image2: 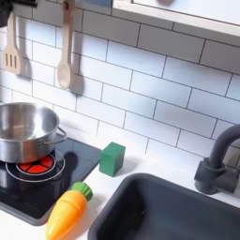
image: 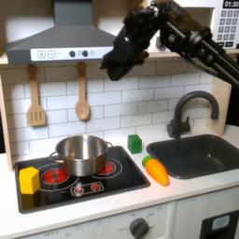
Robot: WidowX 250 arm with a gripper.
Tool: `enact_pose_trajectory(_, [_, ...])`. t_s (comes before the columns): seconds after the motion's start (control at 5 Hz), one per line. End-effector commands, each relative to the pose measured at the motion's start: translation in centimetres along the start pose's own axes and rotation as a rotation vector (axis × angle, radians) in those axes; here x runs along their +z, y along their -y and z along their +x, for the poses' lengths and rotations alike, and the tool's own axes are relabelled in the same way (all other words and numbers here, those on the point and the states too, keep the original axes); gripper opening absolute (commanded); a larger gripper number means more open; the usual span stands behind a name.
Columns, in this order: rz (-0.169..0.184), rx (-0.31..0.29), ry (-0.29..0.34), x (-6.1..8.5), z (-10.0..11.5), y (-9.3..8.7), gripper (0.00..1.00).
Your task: Push button
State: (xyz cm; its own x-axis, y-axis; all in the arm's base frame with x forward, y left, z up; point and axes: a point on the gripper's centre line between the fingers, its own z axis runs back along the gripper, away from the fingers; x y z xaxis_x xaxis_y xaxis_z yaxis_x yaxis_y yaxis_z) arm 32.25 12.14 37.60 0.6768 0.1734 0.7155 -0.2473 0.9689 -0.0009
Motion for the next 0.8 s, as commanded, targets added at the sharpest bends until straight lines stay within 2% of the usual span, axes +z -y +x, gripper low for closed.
enact_pose_trajectory(0.0, [0.019,0.018,0.058,-0.4,2.4,-1.0,0.00])
enact_pose_trajectory(0.2, [0.014,0.014,0.049,-1.5,3.0,-0.7,0.00])
enact_pose_trajectory(0.4, [0.009,0.023,0.063,-2.0,3.6,-0.9,0.00])
enact_pose_trajectory(0.6, [0.019,0.018,0.078,-2.4,4.4,-1.0,0.00])
